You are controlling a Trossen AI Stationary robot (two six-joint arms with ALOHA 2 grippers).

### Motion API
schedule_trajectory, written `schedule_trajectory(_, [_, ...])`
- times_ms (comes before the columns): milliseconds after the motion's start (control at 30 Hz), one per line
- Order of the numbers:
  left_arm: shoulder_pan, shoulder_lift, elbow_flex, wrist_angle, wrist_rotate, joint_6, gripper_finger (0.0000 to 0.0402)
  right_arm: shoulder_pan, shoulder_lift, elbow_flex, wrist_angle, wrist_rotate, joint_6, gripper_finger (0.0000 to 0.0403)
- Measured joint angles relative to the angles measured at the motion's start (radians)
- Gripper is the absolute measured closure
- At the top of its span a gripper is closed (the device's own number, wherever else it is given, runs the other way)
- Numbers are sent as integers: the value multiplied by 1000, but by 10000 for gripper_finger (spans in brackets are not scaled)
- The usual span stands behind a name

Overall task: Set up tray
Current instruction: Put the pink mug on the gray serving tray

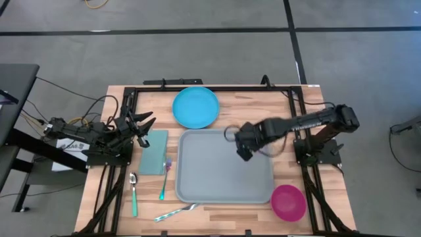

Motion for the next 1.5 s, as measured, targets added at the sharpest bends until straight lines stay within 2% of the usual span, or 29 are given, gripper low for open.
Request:
schedule_trajectory(200, [0, 0, 0, 4, 5, -10, 288, 115, 3, -2, -47, 140, 14, 396])
schedule_trajectory(300, [0, 0, 0, 4, 5, -10, 288, 154, 3, -25, -33, 182, -41, 396])
schedule_trajectory(500, [0, 0, 0, 3, 5, -10, 288, 166, 2, -120, 22, 172, -69, 395])
schedule_trajectory(800, [0, 0, 0, 3, 5, -11, 288, 84, 1, -259, 212, 135, -148, 394])
schedule_trajectory(1067, [0, 0, 0, 3, 4, -17, 288, 20, 0, -276, 222, 131, -166, 391])
schedule_trajectory(1500, [0, 0, 0, 3, 4, -37, 288, 11, 1, -277, 222, 78, -166, 331])
